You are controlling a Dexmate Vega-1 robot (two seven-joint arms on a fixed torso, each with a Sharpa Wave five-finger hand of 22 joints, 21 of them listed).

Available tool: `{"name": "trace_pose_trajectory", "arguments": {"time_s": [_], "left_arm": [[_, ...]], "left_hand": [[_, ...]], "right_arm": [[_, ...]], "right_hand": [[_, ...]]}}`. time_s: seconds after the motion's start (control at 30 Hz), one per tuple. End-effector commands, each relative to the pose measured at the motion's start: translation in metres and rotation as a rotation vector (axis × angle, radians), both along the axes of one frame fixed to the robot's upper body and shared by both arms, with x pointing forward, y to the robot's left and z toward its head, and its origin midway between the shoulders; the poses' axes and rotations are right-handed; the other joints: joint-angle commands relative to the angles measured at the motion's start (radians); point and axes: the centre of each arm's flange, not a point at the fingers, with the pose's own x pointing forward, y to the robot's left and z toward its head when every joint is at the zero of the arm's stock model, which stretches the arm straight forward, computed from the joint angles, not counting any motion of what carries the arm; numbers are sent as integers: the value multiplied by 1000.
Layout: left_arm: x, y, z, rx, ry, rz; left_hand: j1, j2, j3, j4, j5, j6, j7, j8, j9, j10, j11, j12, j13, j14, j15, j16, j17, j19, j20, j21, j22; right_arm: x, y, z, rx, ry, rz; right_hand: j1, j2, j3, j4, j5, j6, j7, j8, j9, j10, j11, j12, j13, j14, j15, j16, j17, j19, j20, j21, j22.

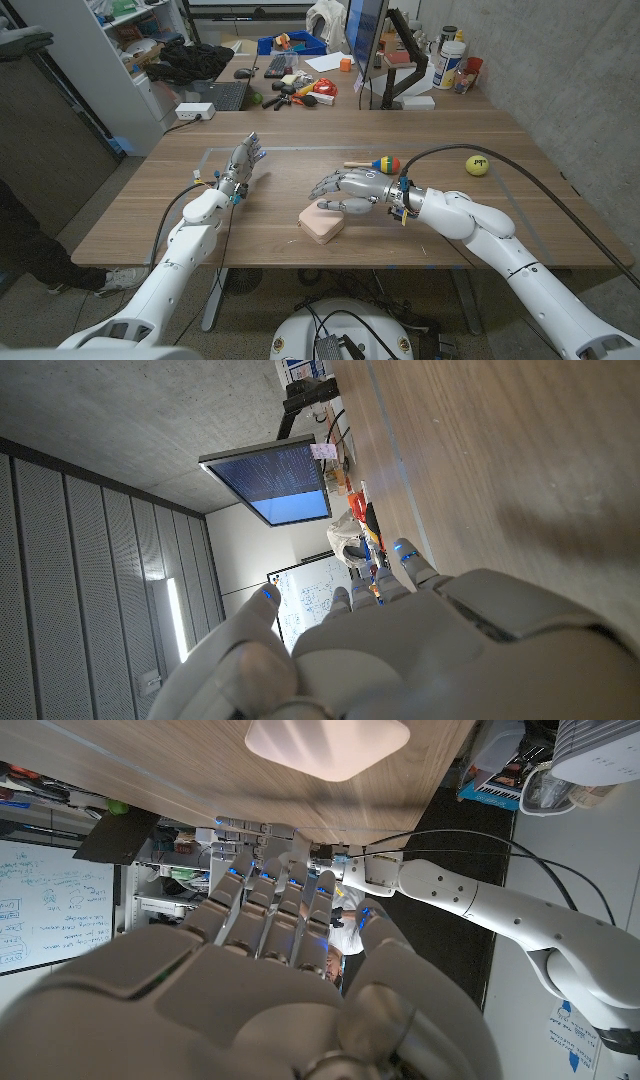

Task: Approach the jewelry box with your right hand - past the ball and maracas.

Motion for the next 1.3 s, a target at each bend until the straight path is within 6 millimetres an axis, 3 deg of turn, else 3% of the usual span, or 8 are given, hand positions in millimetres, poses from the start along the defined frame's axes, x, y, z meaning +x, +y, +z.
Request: {"name": "trace_pose_trajectory", "arguments": {"time_s": [0.03, 0.83, 1.3], "left_arm": [[0, 0, -2, -1, 6, 2], [-4, 1, -9, 7, 27, 5], [-4, -7, -10, 29, 38, -13]], "left_hand": [[11, 0, -2, 1, 5, -6, -4, 5, 6, -8, 0, 5, 3, -11, -21, 2, 3, -30, -19, -2, 5], [11, 1, -4, 2, 5, -5, -4, 5, 6, -11, -1, 5, 3, -11, -21, 2, 3, -30, -17, -5, 6], [11, 1, -4, 2, 5, -7, -5, 5, 6, -11, 0, 5, 3, -11, -21, 2, 3, -30, -15, -7, 6]], "right_arm": [[3, 0, -5, -13, 18, -8], [6, 0, -11, -14, 29, -22], [3, 1, -25, -5, 57, -22]], "right_hand": [[13, 0, 7, -5, -7, 3, -1, -2, 4, 3, -7, -5, 5, -7, -83, -1, 3, 2, -8, 6, 4], [25, -7, 16, -21, -10, -8, -1, -6, 4, -4, -5, -9, 5, -15, -82, -1, 3, -1, -8, 7, 4], [27, -9, 19, -23, -10, -7, 0, -5, 5, -3, -7, -8, 5, -14, -81, 1, 4, -2, -9, 8, 5]]}}
